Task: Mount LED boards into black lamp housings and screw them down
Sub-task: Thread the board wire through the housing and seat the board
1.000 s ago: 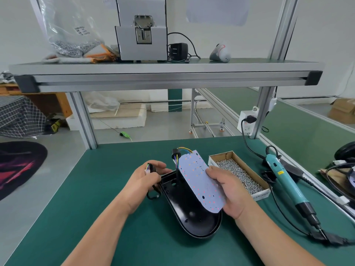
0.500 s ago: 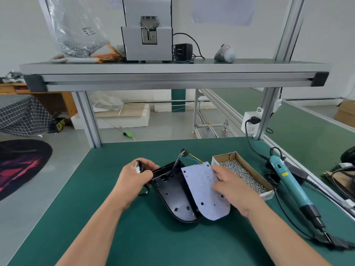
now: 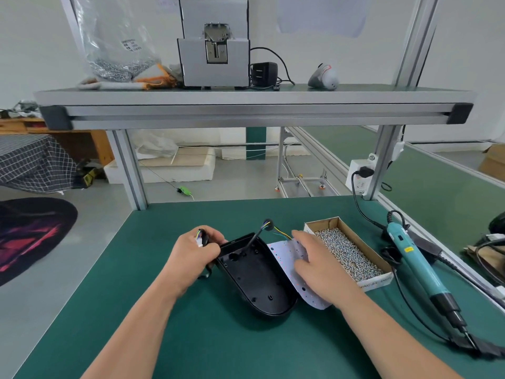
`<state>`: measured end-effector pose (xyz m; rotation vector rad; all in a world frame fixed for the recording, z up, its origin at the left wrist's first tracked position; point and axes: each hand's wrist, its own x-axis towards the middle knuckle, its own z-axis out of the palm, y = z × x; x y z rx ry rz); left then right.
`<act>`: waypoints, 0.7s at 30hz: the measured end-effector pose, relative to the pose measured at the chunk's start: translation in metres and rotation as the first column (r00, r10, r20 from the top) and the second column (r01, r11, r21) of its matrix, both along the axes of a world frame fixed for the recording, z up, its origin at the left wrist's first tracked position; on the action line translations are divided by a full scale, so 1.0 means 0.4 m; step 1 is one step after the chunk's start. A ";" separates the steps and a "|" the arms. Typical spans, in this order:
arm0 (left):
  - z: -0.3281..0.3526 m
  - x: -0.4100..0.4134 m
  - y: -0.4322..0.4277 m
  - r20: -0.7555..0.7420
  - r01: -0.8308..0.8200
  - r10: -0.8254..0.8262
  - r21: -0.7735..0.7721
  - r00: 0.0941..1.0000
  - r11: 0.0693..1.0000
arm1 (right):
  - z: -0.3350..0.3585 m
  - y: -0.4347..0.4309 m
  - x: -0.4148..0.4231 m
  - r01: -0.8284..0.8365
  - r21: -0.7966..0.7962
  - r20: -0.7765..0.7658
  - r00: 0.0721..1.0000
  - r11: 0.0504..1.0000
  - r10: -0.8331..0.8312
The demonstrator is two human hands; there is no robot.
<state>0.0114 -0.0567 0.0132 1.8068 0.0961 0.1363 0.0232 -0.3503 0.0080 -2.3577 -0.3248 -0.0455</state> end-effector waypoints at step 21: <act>-0.006 -0.005 0.015 -0.030 0.246 -0.248 -0.051 0.968 0.968 | 0.009 0.081 -0.001 -0.055 0.157 0.208 0.978 0.986 0.021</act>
